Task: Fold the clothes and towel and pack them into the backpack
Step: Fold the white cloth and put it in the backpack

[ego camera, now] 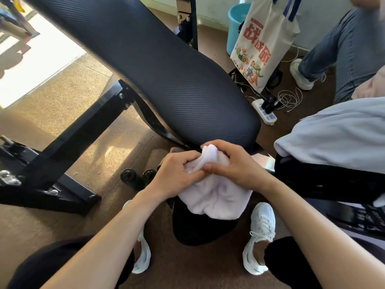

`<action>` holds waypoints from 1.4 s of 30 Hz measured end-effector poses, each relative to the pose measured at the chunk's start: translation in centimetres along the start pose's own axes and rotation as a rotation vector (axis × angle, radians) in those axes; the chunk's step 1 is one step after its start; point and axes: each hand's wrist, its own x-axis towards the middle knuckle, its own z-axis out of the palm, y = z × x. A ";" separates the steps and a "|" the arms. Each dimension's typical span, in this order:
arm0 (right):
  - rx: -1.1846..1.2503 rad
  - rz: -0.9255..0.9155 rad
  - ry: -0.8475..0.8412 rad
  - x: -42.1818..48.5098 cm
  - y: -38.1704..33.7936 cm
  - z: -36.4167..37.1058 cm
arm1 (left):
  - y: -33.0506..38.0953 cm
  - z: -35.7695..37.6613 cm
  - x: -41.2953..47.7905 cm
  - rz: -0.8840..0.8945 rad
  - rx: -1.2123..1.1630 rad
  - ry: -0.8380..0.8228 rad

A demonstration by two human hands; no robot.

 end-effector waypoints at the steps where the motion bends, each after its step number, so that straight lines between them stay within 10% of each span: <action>1: 0.044 0.011 0.011 0.0 0.0 -0.2 | 0.2 -0.2 -0.1 0.003 -0.034 0.001; 19: 0.139 0.023 0.252 -0.2 0.4 -3.0 | -0.5 -1.6 0.1 -0.050 0.006 0.122; 31: 0.153 0.052 0.289 0.0 0.5 -2.2 | 0.3 -1.6 0.4 -0.246 -0.627 0.084; 38: 0.167 -0.010 0.082 -0.3 -0.3 -0.7 | 0.6 -0.2 0.3 -0.153 -0.198 -0.223; 42: 0.037 0.004 0.226 -0.1 -0.1 -1.1 | 0.2 -0.6 0.7 -0.132 -0.021 0.015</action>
